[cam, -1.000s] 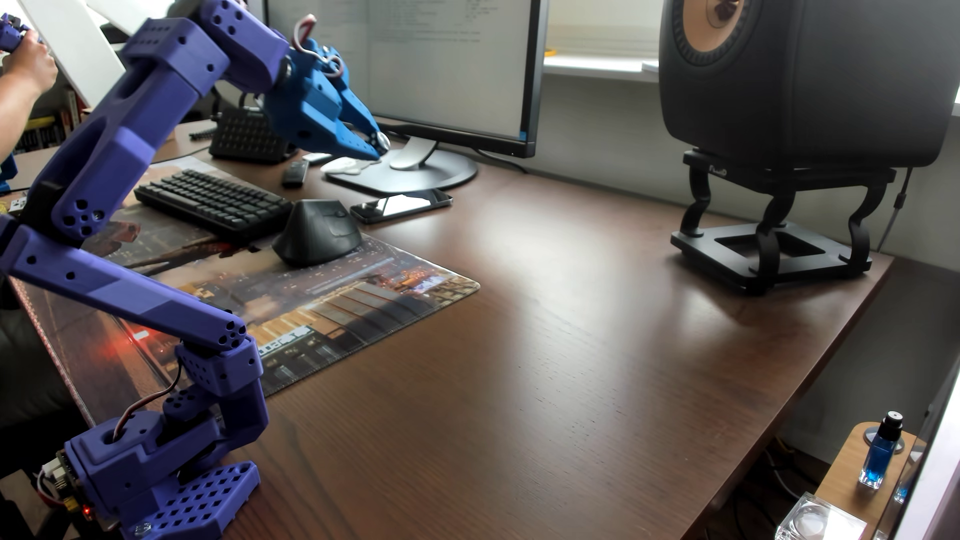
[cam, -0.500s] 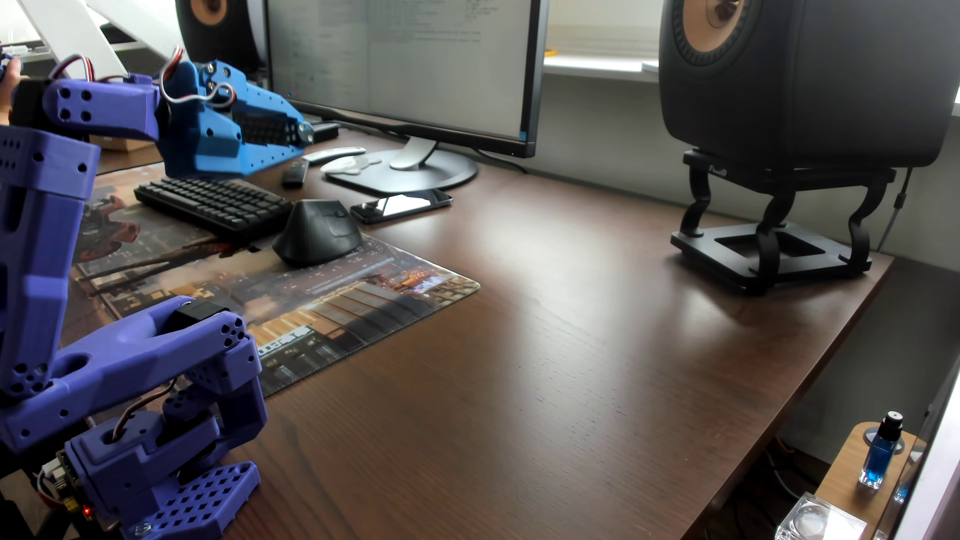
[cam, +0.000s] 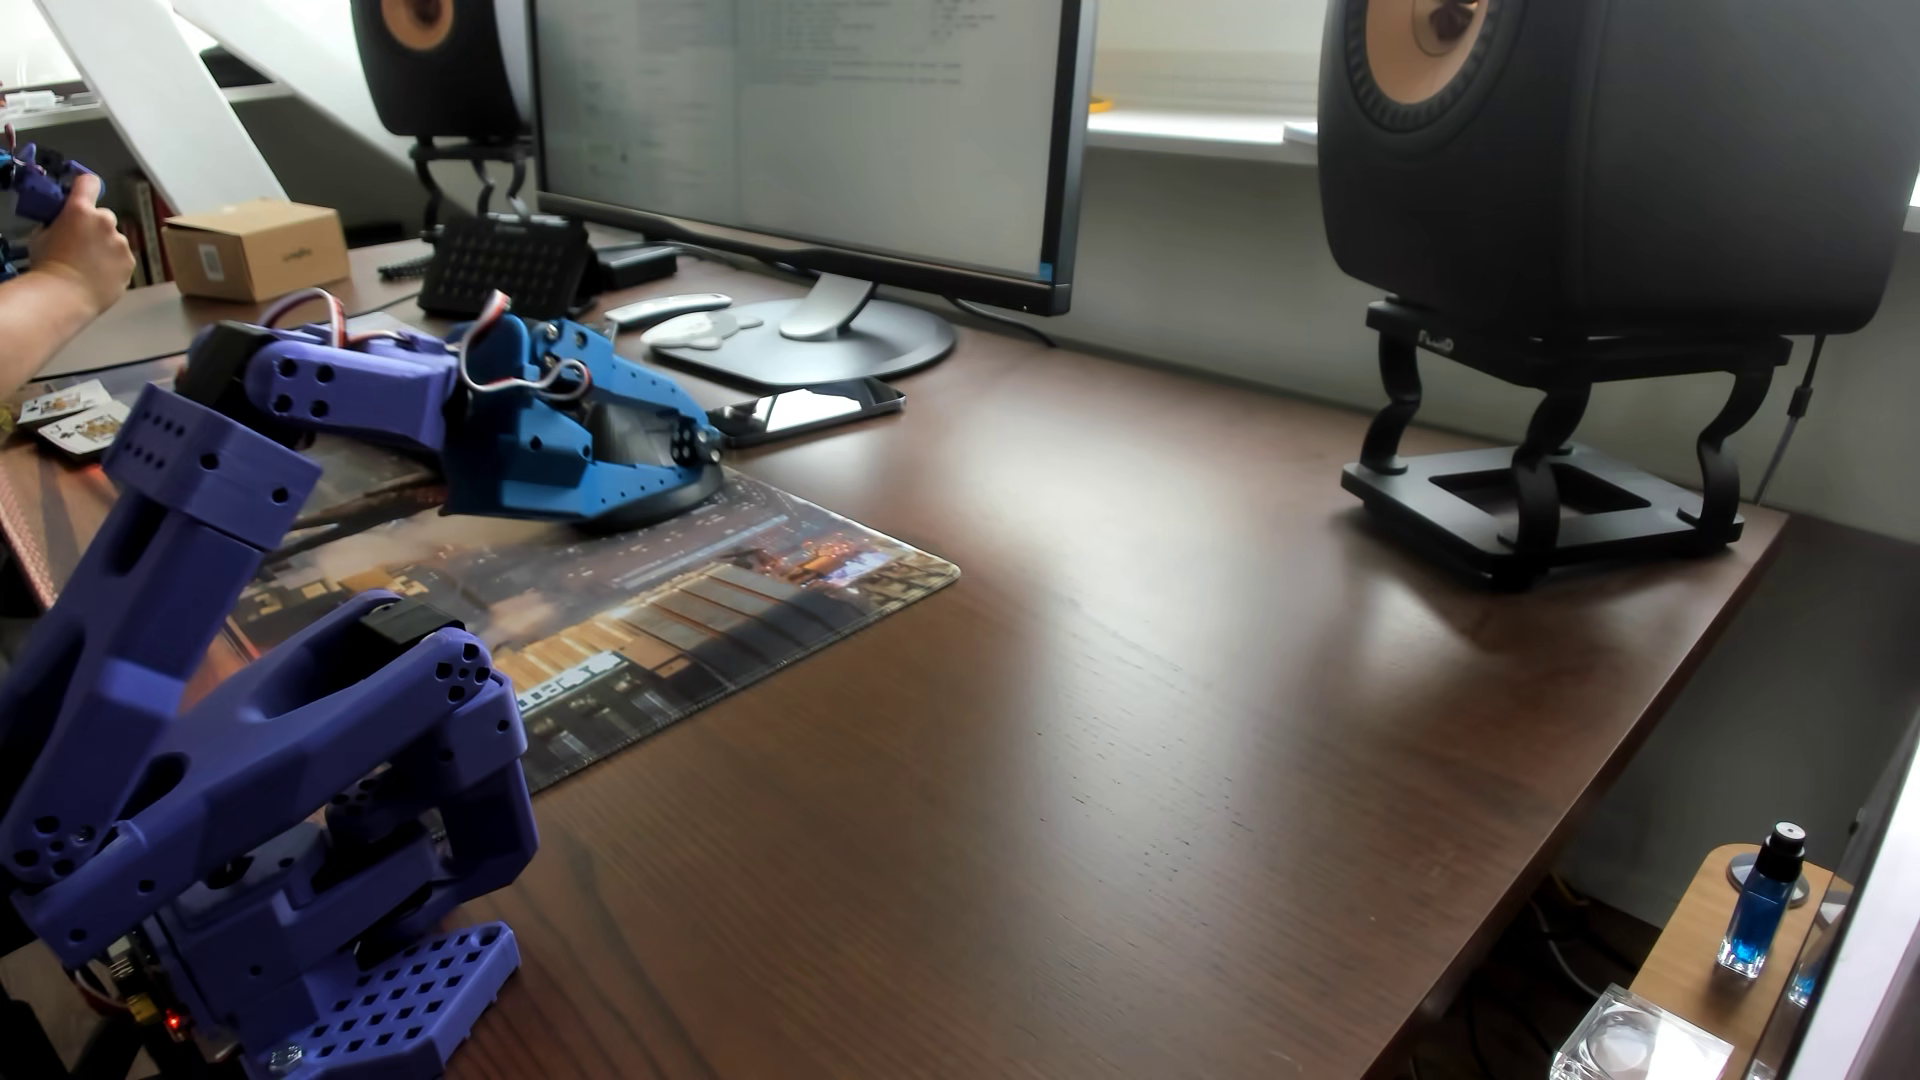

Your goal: Grab the blue dice

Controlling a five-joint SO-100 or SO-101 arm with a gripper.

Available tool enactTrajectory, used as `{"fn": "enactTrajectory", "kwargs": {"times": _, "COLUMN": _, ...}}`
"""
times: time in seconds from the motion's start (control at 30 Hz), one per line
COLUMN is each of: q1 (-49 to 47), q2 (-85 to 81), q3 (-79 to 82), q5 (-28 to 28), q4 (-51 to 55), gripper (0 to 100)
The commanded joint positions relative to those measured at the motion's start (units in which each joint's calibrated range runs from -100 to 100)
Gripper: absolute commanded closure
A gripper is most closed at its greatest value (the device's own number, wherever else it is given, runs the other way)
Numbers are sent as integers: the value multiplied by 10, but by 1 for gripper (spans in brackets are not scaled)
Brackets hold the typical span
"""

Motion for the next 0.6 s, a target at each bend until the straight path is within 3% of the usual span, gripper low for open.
{"fn": "enactTrajectory", "kwargs": {"times": 0.0, "q1": 12, "q2": 0, "q3": 32, "q5": 3, "q4": -68, "gripper": 98}}
{"fn": "enactTrajectory", "kwargs": {"times": 0.57, "q1": 122, "q2": 6, "q3": 38, "q5": -21, "q4": -152, "gripper": 98}}
